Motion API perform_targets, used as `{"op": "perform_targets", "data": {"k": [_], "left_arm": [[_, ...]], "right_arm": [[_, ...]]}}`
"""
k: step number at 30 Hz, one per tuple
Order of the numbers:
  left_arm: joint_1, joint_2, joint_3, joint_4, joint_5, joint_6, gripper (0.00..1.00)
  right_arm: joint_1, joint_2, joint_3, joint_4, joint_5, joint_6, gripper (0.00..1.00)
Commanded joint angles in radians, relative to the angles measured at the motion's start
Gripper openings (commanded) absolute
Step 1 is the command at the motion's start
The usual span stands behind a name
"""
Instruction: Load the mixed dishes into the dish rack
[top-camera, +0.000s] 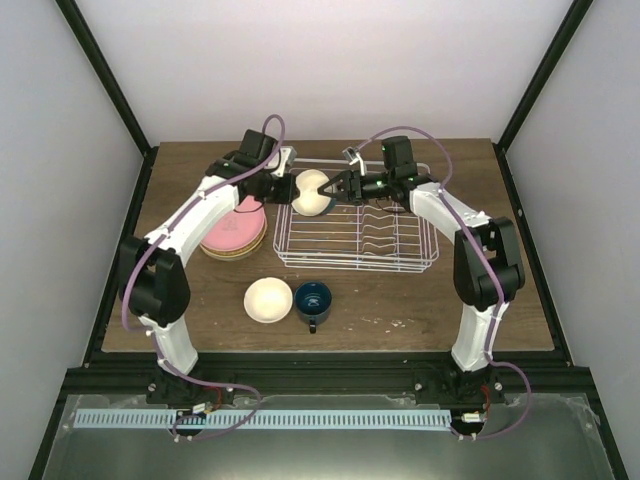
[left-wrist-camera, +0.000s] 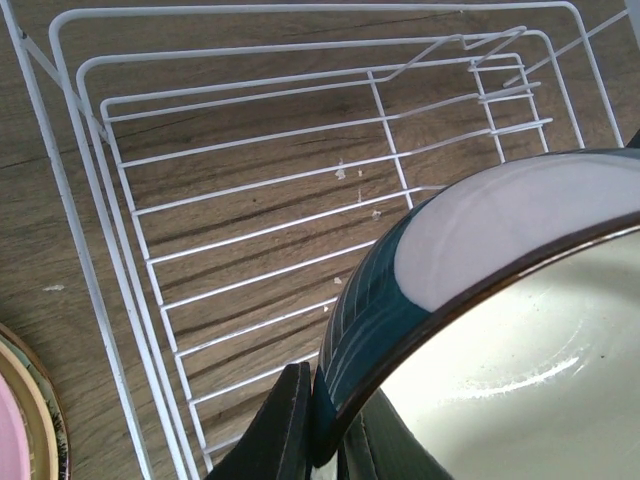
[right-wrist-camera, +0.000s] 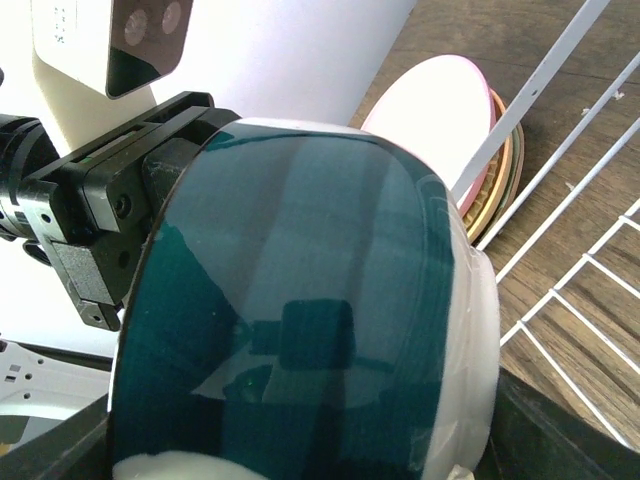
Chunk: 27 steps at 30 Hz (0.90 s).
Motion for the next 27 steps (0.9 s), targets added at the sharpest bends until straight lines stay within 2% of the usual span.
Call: {"op": "perform_targets", "data": {"k": [1, 15, 18, 21, 23, 24, 27], "left_arm": [[-0.007, 0.017, -0.011, 0.104, 0.091, -0.005, 0.01], [-0.005, -0.017, -0.063, 0.086, 0.08, 0.011, 0.4], [-0.005, -0.03, -0.065, 0.075, 0.071, 0.011, 0.57], [0.001, -0.057, -0.074, 0.074, 0.032, 0.002, 0.83], [0.014, -0.08, -0.077, 0.073, 0.022, -0.003, 0.95], [0.022, -0.093, -0.077, 0.069, 0.019, -0.007, 0.99], [0.056, -0.142, -0.076, 0.053, 0.024, -0.008, 1.0]], "right_arm": [[0.025, 0.003, 0.055, 0.051, -0.086, -0.019, 0.6], [0.025, 0.045, 0.136, -0.074, -0.008, -0.113, 0.58], [0.025, 0.06, 0.166, -0.116, 0.027, -0.141, 0.58], [0.025, 0.073, 0.199, -0.176, 0.084, -0.186, 0.57], [0.025, 0.08, 0.222, -0.23, 0.132, -0.218, 0.58], [0.025, 0.082, 0.232, -0.252, 0.159, -0.232, 0.58], [0.025, 0.083, 0.257, -0.304, 0.234, -0.267, 0.58]]}}
